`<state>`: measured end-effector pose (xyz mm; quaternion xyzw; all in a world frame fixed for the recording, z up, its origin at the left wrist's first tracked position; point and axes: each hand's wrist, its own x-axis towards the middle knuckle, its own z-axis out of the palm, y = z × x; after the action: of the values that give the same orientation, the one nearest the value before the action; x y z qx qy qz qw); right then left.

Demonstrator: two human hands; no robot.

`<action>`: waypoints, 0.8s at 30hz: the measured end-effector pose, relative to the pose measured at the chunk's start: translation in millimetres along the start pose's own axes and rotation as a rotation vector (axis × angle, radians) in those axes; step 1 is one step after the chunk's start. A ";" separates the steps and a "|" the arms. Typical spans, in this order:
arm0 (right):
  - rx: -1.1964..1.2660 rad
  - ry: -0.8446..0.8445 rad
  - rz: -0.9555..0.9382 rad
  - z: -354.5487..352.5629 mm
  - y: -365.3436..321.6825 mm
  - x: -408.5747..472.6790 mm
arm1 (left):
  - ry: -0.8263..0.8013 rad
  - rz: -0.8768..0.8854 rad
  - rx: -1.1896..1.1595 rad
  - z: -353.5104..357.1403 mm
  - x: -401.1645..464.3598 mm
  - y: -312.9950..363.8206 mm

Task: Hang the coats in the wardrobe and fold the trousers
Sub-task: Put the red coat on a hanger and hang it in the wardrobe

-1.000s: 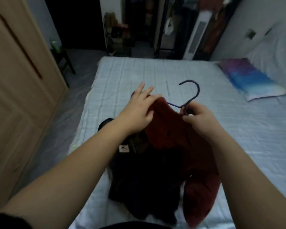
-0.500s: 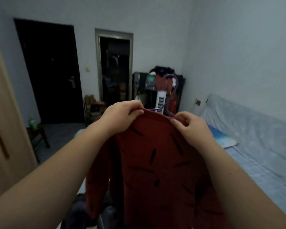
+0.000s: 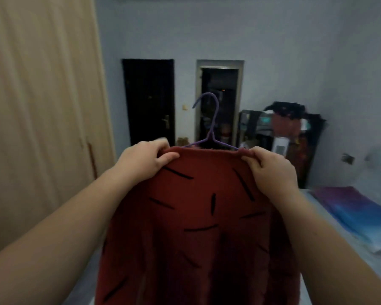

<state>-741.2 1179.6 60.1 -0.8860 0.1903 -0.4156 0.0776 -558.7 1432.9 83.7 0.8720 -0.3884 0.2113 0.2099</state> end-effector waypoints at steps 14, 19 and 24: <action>0.441 -0.113 -0.399 89.6 -200.6 29.3 | 0.102 -0.265 0.011 -137.5 -118.1 -118.1; 0.569 -0.096 -0.438 95.2 -252.4 30.1 | 0.025 -0.400 0.160 -187.2 -182.2 -163.6; 0.714 -0.349 -0.545 101.6 -318.3 23.1 | -0.035 -0.590 0.258 -234.9 -241.3 -198.9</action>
<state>-563.1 1459.6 105.2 -0.8781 -0.2192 -0.3053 0.2962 -601.6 1820.8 108.5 0.9700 -0.0922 0.1737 0.1432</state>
